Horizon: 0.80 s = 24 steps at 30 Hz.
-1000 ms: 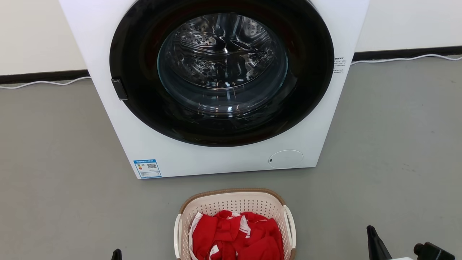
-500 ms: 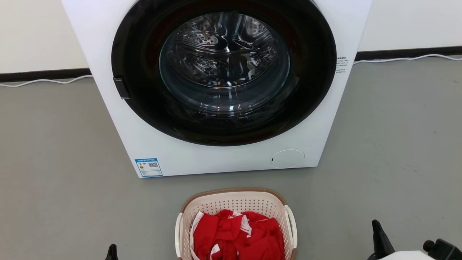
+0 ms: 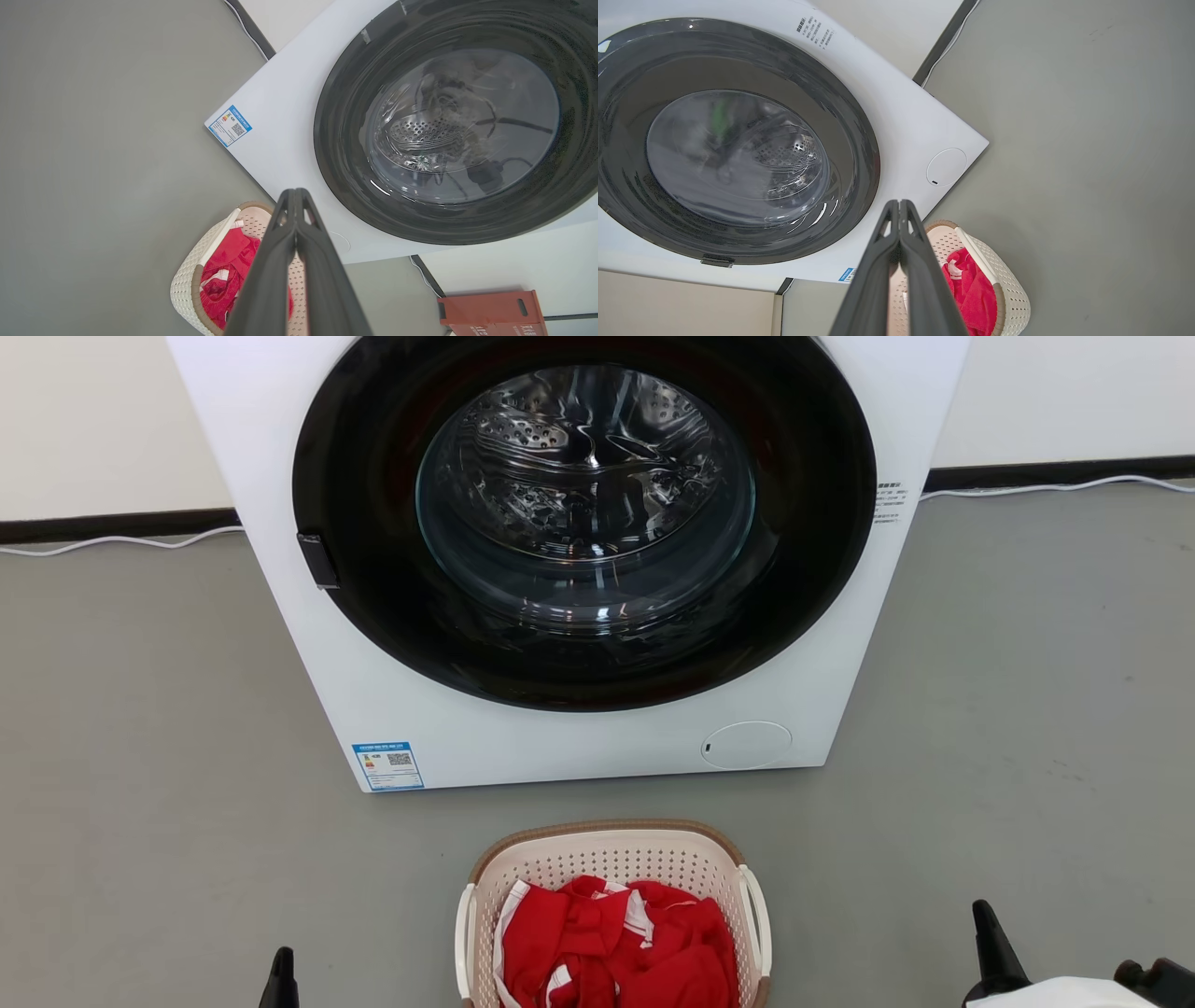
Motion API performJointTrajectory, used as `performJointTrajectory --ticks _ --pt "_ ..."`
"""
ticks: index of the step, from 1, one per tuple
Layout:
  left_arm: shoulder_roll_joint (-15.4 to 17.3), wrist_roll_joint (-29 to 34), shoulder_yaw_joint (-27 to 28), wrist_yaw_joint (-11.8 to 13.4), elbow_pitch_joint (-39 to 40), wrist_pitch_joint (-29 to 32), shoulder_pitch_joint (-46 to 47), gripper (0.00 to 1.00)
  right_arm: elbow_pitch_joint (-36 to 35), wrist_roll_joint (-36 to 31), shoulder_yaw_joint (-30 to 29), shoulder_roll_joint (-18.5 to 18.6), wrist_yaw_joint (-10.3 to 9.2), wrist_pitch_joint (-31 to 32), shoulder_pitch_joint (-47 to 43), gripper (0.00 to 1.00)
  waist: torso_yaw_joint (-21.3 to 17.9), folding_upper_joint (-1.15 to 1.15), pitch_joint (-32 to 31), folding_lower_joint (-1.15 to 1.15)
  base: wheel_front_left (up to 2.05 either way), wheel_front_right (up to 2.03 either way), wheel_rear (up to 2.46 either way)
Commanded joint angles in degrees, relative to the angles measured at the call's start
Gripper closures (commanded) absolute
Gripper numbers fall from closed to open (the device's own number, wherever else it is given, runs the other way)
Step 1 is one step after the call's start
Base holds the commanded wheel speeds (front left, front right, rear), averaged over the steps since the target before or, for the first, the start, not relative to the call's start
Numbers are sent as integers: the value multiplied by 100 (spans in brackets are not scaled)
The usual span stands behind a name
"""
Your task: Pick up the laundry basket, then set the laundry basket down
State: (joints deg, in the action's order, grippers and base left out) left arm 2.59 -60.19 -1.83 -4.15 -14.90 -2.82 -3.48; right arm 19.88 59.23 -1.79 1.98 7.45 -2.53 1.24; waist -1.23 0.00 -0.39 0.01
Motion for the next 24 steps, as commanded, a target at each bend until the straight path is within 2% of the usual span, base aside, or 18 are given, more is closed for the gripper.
performJointTrajectory --ticks 1,24 --pt "80 -172 157 -82 118 25 294 100 -179 157 24 84 6 62 292 100 3 0 1 0 0 0 0" --pt "95 -1646 425 -201 104 411 608 100 -372 1654 -194 101 5 445 386 100 59 0 27 0 0 0 0"
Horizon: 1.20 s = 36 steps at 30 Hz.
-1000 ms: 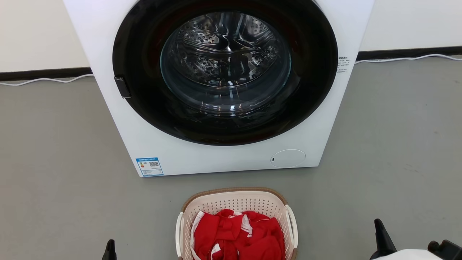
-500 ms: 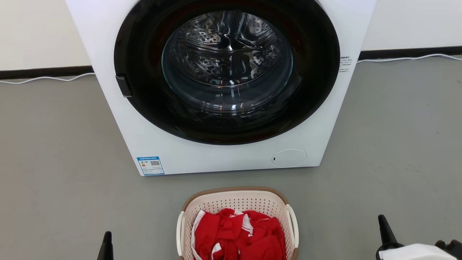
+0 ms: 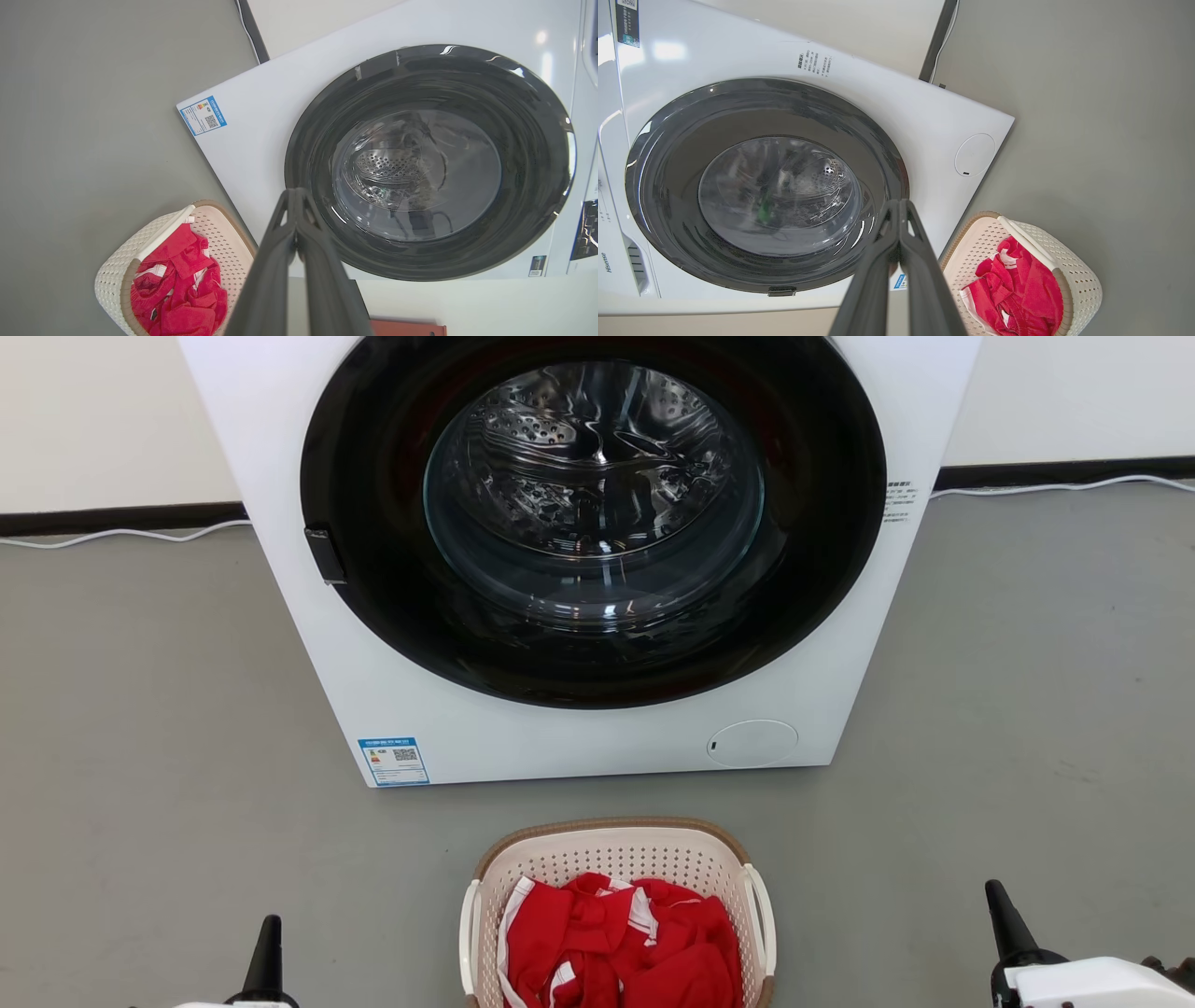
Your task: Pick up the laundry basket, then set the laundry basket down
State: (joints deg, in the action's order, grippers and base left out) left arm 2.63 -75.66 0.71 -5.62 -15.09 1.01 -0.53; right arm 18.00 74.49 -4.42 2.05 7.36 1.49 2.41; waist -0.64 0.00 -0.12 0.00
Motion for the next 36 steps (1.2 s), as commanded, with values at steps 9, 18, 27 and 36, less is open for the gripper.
performJointTrajectory --ticks 9,18,27,36 --pt "94 -674 278 -101 117 182 436 100 -260 714 -16 100 14 193 305 100 23 0 11 0 0 0 0" --pt "98 -1249 386 -147 112 335 559 100 -336 1299 -102 106 14 344 342 100 46 0 21 0 0 0 0" --pt "100 -1735 479 -187 107 466 663 100 -400 1795 -176 111 13 473 373 100 64 0 30 0 0 0 0" --pt "91 -1725 491 -187 107 476 664 100 -399 1791 -181 107 13 477 374 100 64 0 30 0 0 0 0"
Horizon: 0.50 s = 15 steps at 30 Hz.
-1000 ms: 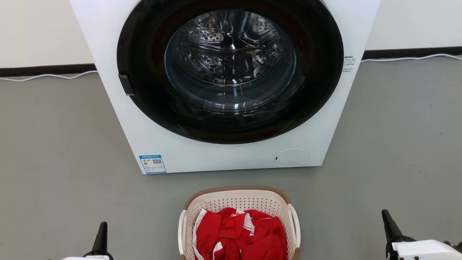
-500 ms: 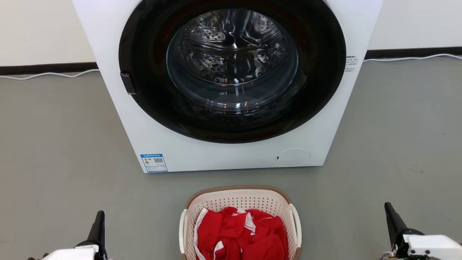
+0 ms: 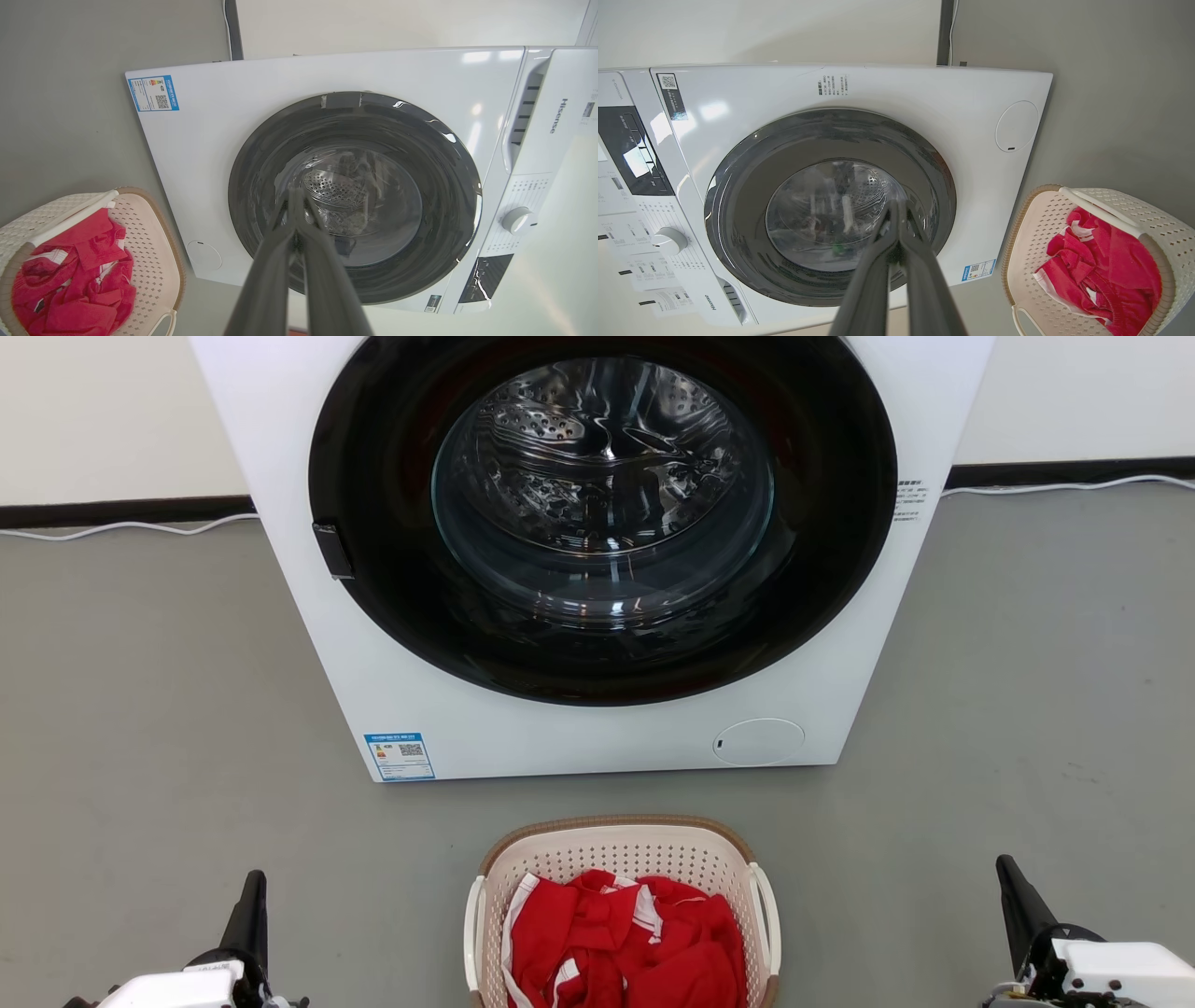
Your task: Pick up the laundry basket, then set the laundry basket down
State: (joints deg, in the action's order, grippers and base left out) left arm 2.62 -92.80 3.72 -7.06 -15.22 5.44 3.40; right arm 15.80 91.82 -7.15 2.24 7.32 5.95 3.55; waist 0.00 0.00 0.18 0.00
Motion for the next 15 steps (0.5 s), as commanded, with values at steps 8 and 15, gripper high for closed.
performJointTrajectory --ticks 8,15 --pt "85 -2 201 -43 120 41 272 100 -179 54 87 85 17 34 261 100 0 0 0 0 0 0 0" --pt "79 4 209 -43 119 47 273 100 -179 52 84 83 17 37 262 100 0 0 0 0 0 0 0"
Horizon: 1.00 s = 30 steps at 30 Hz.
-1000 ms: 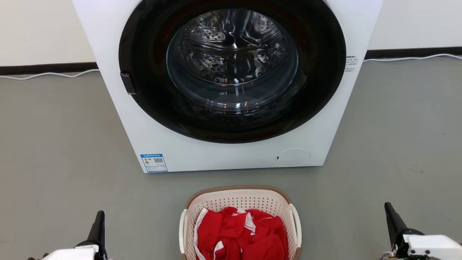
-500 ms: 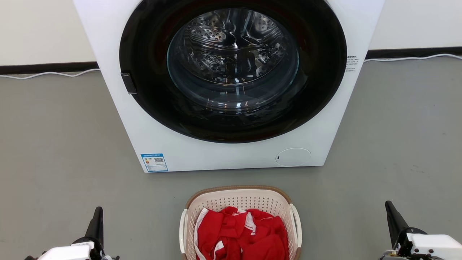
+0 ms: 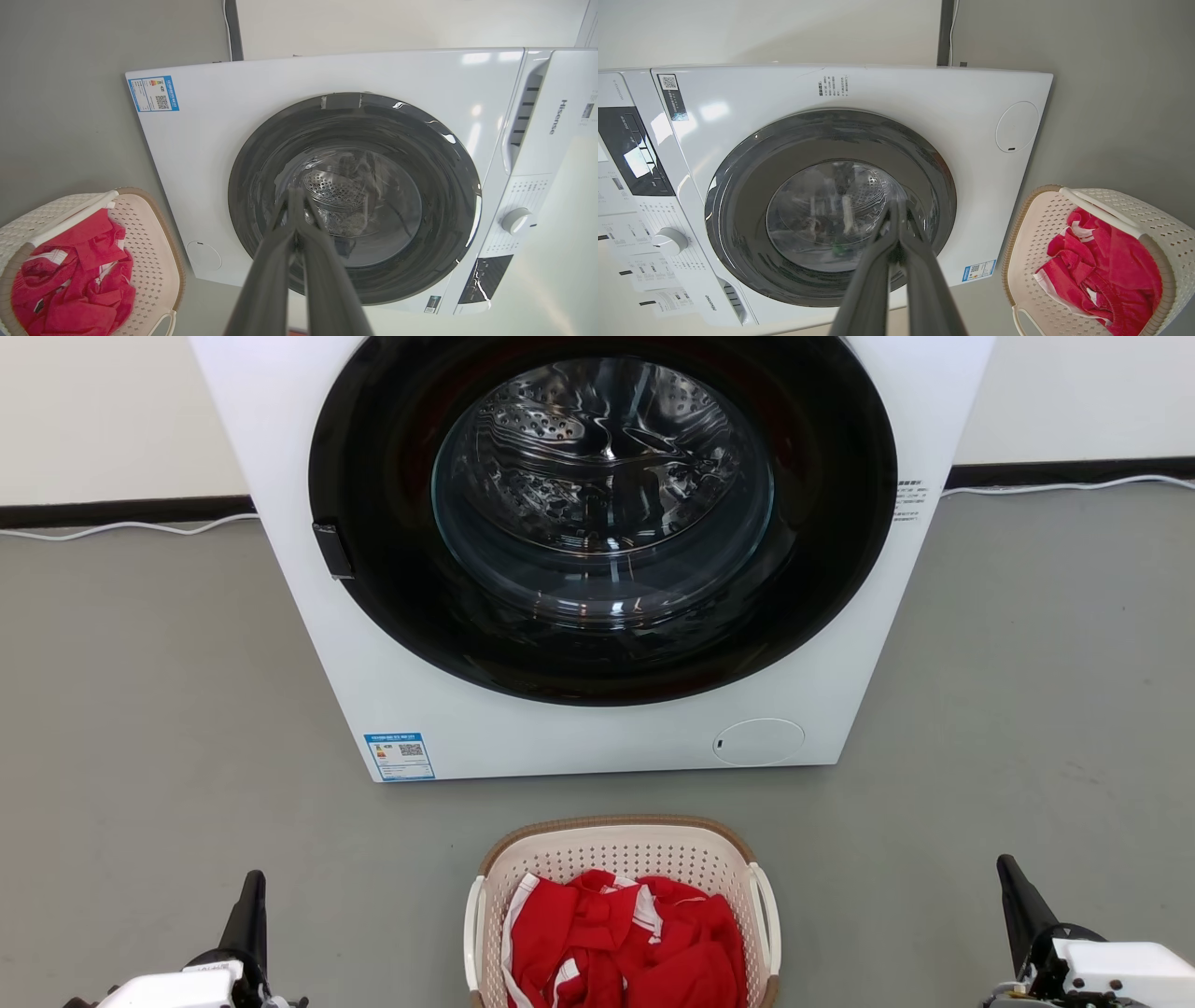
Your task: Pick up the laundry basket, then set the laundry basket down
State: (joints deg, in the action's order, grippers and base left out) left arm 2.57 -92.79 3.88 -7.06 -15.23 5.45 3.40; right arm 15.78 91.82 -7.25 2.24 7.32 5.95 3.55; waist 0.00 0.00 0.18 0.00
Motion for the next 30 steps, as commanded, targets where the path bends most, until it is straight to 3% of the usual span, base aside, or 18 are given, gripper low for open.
performJointTrajectory --ticks 1,30 --pt "84 4 194 -43 120 47 273 100 -177 52 93 83 17 37 261 100 0 0 0 0 0 0 0" --pt "67 25 219 -43 120 67 275 100 -177 43 83 76 17 45 262 100 0 0 0 0 0 0 0"
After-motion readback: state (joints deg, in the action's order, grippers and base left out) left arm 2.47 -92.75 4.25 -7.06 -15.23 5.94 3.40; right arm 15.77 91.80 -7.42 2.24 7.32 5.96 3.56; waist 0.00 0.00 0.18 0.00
